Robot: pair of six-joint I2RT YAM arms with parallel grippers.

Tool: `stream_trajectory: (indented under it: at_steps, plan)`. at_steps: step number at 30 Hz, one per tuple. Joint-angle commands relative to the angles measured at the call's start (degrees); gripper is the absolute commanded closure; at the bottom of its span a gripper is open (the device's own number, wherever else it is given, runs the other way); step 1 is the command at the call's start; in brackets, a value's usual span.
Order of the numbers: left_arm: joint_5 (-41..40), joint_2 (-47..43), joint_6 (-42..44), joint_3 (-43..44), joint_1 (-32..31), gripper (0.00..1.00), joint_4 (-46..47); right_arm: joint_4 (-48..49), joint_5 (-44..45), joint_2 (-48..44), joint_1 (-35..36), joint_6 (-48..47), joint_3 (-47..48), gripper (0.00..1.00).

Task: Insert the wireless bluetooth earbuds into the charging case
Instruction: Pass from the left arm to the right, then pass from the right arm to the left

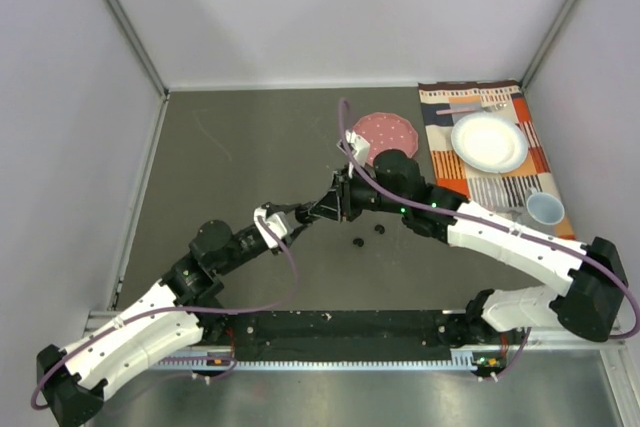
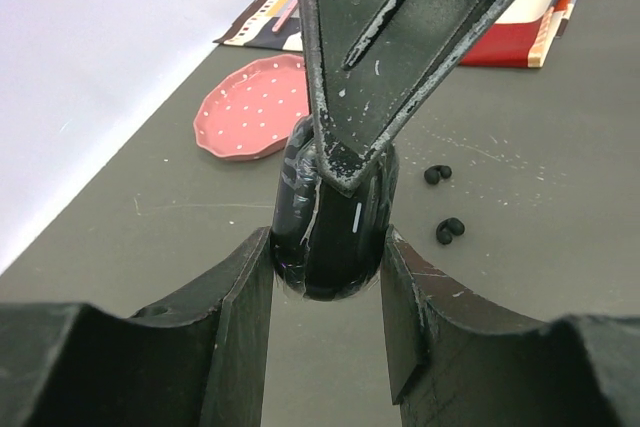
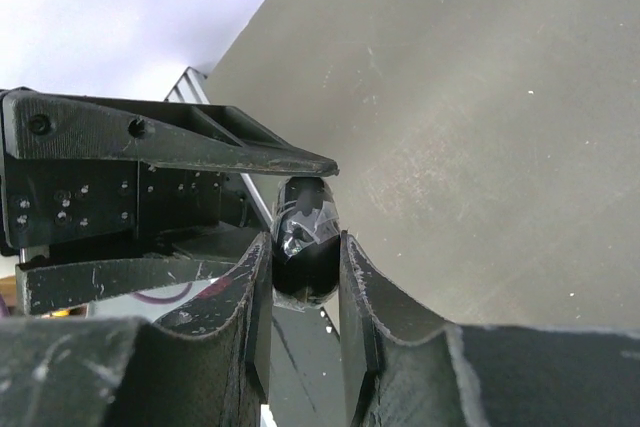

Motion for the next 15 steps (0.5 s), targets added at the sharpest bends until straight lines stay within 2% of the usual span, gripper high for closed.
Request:
stream_trajectory:
  at_steps: [1, 8, 15]
  plan:
    - [2.5, -1.3, -3.9, -0.2, -0.6, 0.72, 7.2, 7.7, -1.9, -4.3, 0.3, -2.6, -4.6, 1.0]
    - [3.5, -1.5, -6.2, -0.6, -0.6, 0.47, 7.5, 15.5, 0.0, -9.8, 0.3, -3.4, -11.5, 1.0]
    - [6.0, -1.7, -8.3, -1.1, -0.6, 0.36, 9.0, 22.8, 3.9, -14.8, 0.4, -3.8, -17.4, 1.0]
